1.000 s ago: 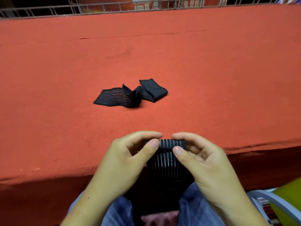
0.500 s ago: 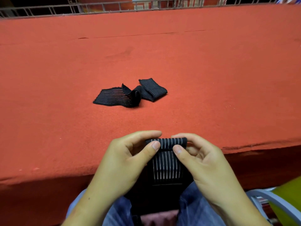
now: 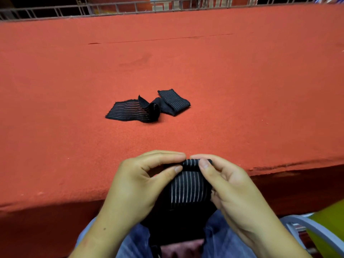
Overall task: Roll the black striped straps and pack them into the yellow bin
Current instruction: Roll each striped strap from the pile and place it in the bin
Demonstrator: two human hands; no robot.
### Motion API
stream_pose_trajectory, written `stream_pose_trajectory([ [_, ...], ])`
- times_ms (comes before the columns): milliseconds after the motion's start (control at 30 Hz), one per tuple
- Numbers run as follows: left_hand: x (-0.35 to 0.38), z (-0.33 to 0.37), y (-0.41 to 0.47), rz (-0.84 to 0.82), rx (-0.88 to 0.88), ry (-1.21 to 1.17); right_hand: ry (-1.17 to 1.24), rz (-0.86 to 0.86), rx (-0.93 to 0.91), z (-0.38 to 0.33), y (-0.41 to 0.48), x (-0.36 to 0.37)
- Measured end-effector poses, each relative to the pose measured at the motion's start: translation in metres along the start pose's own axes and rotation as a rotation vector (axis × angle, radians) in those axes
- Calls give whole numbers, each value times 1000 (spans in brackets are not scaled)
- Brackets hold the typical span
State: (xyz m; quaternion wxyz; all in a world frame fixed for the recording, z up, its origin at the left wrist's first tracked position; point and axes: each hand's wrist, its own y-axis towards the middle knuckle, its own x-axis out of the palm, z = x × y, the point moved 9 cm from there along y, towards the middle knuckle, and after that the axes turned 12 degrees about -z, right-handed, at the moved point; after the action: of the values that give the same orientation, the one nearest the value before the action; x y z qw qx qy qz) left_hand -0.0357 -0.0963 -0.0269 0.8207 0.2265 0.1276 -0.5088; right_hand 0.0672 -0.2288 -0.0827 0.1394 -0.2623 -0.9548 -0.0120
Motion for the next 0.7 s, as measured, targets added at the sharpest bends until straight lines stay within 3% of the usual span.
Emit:
stream_pose_trajectory([
  [167, 5, -2, 0, -77, 22, 48, 21, 32, 2, 1, 2, -6],
  [467, 15, -24, -1, -111, -144, -195, -59, -4, -13, -4, 0, -3],
  [700, 6, -18, -2, -29, -114, -186, -112, -38, 0, -4, -1, 3],
])
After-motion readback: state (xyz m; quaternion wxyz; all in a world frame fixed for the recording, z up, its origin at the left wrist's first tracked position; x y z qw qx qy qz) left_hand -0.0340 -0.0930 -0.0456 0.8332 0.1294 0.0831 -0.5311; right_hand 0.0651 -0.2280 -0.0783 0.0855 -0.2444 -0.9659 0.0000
